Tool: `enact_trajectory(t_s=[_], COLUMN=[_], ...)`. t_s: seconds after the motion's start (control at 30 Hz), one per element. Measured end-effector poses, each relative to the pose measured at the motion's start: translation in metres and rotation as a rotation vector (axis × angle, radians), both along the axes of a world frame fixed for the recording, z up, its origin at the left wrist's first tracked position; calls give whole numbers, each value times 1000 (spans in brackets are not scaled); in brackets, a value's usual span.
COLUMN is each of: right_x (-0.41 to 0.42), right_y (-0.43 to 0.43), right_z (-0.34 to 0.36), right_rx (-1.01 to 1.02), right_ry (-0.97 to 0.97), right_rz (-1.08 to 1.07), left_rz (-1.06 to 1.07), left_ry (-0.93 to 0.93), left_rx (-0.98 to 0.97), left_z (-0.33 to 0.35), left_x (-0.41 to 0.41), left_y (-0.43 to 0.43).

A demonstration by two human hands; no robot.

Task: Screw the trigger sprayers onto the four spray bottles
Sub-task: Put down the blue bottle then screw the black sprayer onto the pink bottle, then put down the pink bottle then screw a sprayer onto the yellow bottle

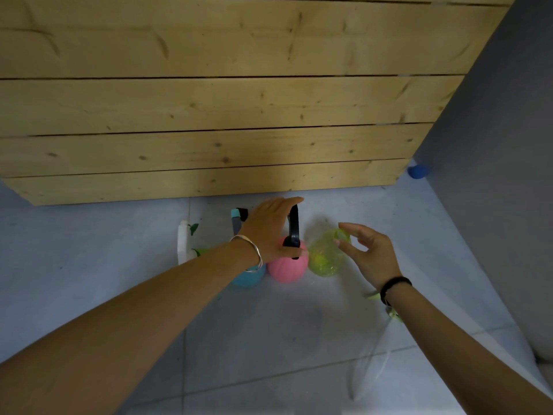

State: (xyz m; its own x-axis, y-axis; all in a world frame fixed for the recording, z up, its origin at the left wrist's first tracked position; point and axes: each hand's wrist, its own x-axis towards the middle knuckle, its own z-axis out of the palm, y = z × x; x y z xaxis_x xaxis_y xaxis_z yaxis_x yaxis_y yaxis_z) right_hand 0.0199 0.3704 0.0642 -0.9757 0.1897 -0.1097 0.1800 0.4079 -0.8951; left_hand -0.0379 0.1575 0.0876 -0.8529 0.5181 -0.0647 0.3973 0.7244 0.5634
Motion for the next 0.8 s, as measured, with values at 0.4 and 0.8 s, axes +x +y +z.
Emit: enact_trajectory(t_s=[0.4, 0.8], right_x=[-1, 21], right_y=[0, 43], right_z=[2, 59], right_rx=[1, -175], right_ry=[6, 127], right_rz=[-19, -35], left_rz=[34, -47], left_ry=[-4, -73], left_rx=[12, 365], left_z=[-1, 9], left_x=[1, 28], left_y=[2, 74])
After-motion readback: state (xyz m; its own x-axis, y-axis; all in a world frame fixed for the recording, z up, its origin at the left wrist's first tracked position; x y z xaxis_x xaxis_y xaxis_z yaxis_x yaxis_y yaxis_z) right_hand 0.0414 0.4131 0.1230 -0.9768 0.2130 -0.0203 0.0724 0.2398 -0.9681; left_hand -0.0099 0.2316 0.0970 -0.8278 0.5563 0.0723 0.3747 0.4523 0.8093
